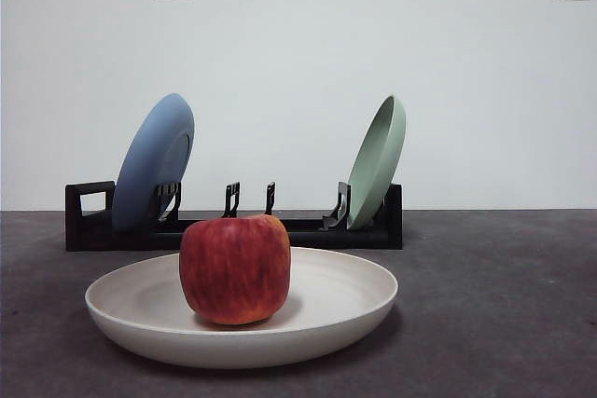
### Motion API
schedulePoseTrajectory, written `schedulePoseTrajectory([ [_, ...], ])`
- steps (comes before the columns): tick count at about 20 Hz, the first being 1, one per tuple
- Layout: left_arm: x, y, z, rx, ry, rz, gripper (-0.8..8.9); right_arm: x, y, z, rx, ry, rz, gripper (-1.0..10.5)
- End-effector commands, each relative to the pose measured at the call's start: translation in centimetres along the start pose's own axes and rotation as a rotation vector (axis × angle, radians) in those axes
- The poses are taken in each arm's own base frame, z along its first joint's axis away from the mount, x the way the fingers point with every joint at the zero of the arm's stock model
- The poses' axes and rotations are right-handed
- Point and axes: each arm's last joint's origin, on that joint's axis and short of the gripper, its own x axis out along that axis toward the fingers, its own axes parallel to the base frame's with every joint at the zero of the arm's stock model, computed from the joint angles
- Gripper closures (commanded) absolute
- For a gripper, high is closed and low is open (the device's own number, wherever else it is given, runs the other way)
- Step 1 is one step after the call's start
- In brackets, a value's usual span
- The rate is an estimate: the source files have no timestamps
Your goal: Take the yellow plate from the plate rack,put the plate on the table,take the apple from the table,put the apple in the plate
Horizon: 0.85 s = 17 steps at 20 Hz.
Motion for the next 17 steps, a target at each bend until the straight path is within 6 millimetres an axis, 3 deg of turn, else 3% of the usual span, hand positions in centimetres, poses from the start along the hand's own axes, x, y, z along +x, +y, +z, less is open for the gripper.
schedulePoseTrajectory([
  [1, 0.3, 2.0, 0.3, -0.026, -0.042, 0.1, 8.14, 0.0, 0.0, 0.0, 0.005, -0.002, -0.002, 9.5],
  [5, 1.7, 5.5, -1.5, -0.058, -0.334, 0.388, 8.15, 0.0, 0.0, 0.0, 0.005, -0.002, -0.002, 9.5],
  [10, 7.5, 7.7, -8.7, -0.058, -0.625, 0.633, 8.15, 0.0, 0.0, 0.0, 0.005, -0.002, -0.002, 9.5],
  [14, 12.1, 8.3, -14.9, -0.171, -0.761, 0.585, 8.15, 0.0, 0.0, 0.0, 0.005, -0.002, -0.002, 9.5],
  [17, 13.5, 8.5, -16.9, -0.237, -0.749, 0.6, 8.15, 0.0, 0.0, 0.0, 0.005, -0.002, -0.002, 9.5],
])
